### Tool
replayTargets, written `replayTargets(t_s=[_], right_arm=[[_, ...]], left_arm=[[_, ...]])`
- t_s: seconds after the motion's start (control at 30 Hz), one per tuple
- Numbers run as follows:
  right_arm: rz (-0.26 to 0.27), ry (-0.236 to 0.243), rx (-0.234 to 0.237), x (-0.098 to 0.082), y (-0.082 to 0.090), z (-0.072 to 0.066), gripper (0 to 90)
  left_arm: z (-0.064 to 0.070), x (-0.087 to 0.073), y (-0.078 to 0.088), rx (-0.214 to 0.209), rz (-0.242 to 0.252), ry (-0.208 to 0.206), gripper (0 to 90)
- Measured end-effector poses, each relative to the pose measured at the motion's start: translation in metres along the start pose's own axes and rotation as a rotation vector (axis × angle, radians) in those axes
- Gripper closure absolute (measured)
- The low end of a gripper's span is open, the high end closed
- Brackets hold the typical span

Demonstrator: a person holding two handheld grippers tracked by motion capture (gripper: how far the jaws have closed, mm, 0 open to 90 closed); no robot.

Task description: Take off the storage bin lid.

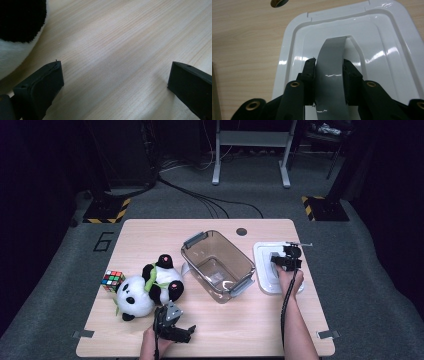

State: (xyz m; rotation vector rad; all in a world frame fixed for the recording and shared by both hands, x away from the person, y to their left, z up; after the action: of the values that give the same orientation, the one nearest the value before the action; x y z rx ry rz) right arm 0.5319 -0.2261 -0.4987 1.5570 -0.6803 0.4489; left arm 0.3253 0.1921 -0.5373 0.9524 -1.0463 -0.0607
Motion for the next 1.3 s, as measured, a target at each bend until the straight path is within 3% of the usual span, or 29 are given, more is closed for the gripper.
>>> replayTargets(t_s=[0.13, 0.33, 0.47, 0.57, 1.0, 1.3], right_arm=[[0.009, 0.005, -0.007, 0.001, 0.003, -0.002, 62.7], [0.003, 0.026, -0.023, 0.002, 0.01, -0.001, 37.1], [0.014, 0.068, -0.014, 0.0, 0.019, -0.001, 21.6], [0.038, 0.106, -0.004, -0.003, 0.027, -0.002, 15.8], [0.093, 0.22, 0.019, -0.017, 0.063, -0.008, 1.2], [0.11, 0.254, 0.037, -0.03, 0.078, -0.012, 0.0]], left_arm=[[0.0, 0.0, 0.0, 0.0, 0.0, 0.0, 0.0], [0.0, 0.0, 0.0, 0.0, 0.0, 0.0, 0.0], [0.0, 0.0, 0.0, 0.0, 0.0, 0.0, 0.0], [0.0, 0.0, 0.0, 0.003, -0.001, -0.003, 0.0], [0.0, 0.0, 0.0, 0.0, 0.0, 0.0, 0.0], [0.0, 0.0, 0.0, 0.0, 0.0, 0.0, 0.0]])
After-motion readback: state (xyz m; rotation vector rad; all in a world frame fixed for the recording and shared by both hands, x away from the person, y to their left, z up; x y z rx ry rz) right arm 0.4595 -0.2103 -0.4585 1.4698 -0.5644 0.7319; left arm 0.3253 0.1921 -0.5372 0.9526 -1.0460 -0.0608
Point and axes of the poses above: each handheld gripper's, and its own axes: y roughly backward along the jaws, x roughly out of its top, z roughly to its right, the point moved 1 cm from there along -y, roughly forward along the jaws, and after that the axes turned 13 degrees about -x, right-handed, at the moved point
